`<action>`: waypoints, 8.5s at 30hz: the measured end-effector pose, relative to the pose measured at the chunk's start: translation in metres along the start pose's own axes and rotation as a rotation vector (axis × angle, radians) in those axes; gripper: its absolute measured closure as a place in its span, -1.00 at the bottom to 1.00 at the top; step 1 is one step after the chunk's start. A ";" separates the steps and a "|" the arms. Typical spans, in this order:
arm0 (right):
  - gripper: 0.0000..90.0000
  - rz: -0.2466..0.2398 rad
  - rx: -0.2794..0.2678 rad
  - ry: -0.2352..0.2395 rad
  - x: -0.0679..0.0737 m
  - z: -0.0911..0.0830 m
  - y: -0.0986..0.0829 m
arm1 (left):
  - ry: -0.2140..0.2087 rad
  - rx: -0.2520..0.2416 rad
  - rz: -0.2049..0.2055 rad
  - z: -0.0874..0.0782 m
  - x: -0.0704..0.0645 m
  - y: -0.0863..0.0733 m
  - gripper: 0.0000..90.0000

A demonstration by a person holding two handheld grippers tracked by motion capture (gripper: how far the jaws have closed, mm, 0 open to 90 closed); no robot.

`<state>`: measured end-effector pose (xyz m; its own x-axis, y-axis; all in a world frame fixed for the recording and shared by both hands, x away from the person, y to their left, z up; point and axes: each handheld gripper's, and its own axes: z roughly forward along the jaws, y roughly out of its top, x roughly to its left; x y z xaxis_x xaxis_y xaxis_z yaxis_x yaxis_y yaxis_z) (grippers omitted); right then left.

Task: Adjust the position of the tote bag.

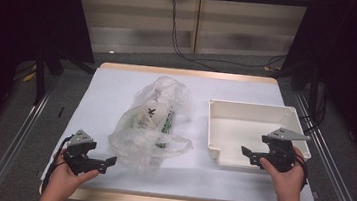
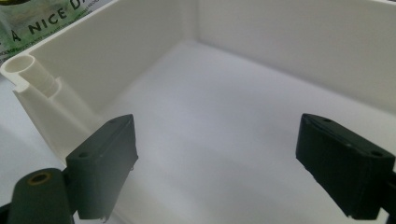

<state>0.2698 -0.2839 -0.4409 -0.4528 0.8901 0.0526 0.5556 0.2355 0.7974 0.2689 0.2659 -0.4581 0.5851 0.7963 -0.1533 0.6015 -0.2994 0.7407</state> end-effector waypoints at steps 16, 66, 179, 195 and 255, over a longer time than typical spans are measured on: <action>-0.73 -0.022 -0.007 0.024 0.006 0.009 0.009 | -0.066 0.024 0.066 0.003 -0.022 -0.002 -0.67; -0.73 -0.024 0.006 0.017 0.007 0.004 0.004 | -0.042 -0.043 -0.039 0.001 -0.005 0.022 1.00; -0.75 -0.028 0.033 0.030 0.013 0.005 -0.001 | 0.022 -0.017 -0.059 0.027 0.037 0.025 -0.15; -0.75 -0.021 0.035 0.029 0.010 0.005 -0.001 | 0.004 0.003 -0.167 0.037 0.049 0.024 1.00; -0.75 -0.127 0.059 0.119 0.045 0.020 0.026 | -0.136 -0.022 -0.034 0.019 -0.007 0.011 0.38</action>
<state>0.2777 -0.2302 -0.4295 -0.5995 0.7999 0.0270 0.5269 0.3690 0.7657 0.2823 0.2472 -0.4616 0.6339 0.7267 -0.2649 0.6109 -0.2603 0.7477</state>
